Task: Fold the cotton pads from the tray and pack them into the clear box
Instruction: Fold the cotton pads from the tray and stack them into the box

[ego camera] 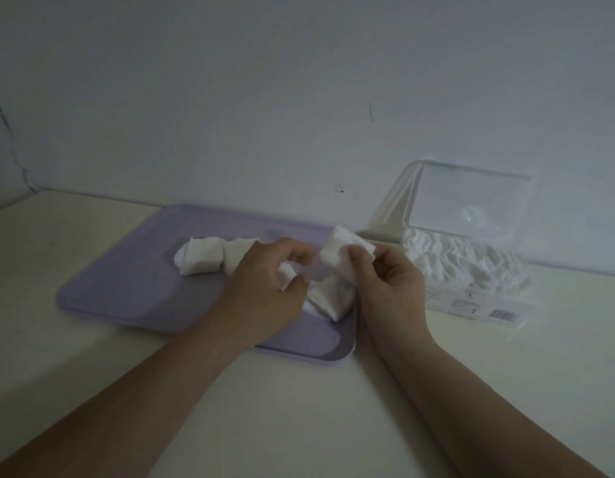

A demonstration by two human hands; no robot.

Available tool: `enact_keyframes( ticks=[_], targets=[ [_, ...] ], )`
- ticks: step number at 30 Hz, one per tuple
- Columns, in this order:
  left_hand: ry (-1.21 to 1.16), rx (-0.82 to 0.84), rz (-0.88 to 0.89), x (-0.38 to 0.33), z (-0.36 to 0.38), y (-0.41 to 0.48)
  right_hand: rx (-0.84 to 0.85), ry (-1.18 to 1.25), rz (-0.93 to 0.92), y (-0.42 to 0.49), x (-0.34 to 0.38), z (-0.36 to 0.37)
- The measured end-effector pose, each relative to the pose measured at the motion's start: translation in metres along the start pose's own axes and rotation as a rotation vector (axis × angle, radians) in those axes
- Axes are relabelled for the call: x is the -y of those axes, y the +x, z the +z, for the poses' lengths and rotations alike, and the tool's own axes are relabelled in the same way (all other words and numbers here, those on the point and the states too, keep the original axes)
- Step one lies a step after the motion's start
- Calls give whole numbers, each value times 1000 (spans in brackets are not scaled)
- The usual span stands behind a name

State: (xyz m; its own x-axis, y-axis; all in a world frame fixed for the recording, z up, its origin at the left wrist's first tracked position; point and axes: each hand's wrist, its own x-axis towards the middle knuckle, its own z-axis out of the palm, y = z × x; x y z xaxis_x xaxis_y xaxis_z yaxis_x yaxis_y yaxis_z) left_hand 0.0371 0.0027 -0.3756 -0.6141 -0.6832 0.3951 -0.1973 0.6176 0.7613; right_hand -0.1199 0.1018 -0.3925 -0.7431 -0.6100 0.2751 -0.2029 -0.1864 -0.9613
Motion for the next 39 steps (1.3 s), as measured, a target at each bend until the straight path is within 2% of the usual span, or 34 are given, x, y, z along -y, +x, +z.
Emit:
enact_keyframes(
  ticks=[3,6,10,14,17,20,21,23,25,27,31,36,39],
  targets=[
    [105,211,195,-4,3,-5,-54,-64,-13,1,1,-1],
    [204,339,243,-4,3,-5,-48,-99,1,2,1,-1],
    [298,261,262,5,3,0,-29,-99,35,3,-1,-1],
    [283,158,172,16,2,3,22,-136,40,3,-2,0],
    [181,50,71,20,2,7,23,-171,18,4,-4,1],
    [-12,-208,87,11,-5,11,23,-145,7,4,-5,1],
    [-119,-252,42,6,-8,14,27,-125,15,5,-6,1],
    [-399,-184,-115,-1,-13,17,47,-71,40,5,-7,0],
    [-521,-71,-201,-3,-11,15,77,18,50,4,-7,1],
    [-532,-11,-235,-2,-6,11,103,110,69,3,-6,2],
    [-592,-21,-282,0,-4,10,156,179,70,3,-6,2],
    [-513,58,-207,1,-8,9,248,209,74,2,-4,2],
    [-486,26,-185,2,-5,8,322,213,70,1,-2,1]
  ],
)
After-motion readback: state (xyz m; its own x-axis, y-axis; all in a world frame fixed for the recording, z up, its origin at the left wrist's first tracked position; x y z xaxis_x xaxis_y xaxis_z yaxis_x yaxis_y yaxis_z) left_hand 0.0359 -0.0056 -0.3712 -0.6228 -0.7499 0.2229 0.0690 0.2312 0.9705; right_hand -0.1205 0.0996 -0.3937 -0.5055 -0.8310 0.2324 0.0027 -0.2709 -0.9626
